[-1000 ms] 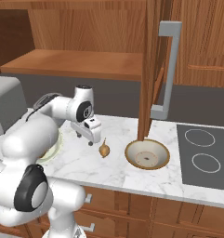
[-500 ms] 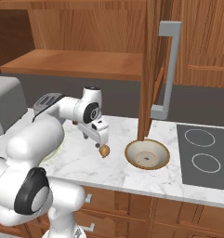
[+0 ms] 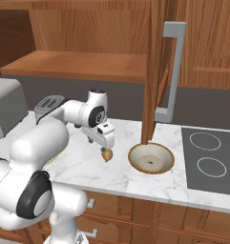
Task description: Pick both bowls and place them on the counter. Then place the onion in one bowl and place the hotdog bun in the other bowl.
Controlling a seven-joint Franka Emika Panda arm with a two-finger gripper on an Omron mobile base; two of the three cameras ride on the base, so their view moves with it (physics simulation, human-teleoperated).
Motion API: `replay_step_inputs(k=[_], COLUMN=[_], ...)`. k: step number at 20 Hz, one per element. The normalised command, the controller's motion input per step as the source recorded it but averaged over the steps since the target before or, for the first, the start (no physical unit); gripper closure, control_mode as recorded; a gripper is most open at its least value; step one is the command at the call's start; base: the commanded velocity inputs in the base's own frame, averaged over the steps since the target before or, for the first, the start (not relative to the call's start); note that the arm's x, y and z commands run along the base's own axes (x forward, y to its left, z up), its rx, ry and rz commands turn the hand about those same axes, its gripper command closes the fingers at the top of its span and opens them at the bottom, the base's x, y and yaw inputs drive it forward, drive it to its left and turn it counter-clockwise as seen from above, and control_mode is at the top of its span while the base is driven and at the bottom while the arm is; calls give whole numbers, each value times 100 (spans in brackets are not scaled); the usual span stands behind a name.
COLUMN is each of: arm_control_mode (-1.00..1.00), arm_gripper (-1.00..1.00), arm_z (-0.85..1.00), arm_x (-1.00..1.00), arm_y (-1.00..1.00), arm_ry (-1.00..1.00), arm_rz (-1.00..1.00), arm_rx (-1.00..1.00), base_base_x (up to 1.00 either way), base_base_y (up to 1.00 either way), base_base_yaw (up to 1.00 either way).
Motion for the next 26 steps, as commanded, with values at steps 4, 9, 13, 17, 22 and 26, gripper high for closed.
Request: replay_step_inputs(k=[4,9,13,17,22,26], arm_control_mode=[-100,-100,-100,-100,-100,-100], arm_gripper=[-100,-100,-100,-100,-100,-100], arm_z=[-18,-24,-22,-13,-8,-9], arm_x=[11,8,15,21,25,22], arm_y=[0,-1,-1,-1,-2,-3], arm_ry=[0,0,0,0,0,0], arm_rz=[6,9,13,16,16,17], arm_rx=[0,-2,-2,0,-1,-1], base_base_x=[0,0,0,0,0,0], base_base_y=[0,0,0,0,0,0], base_base_yaw=[0,0,0,0,0,0])
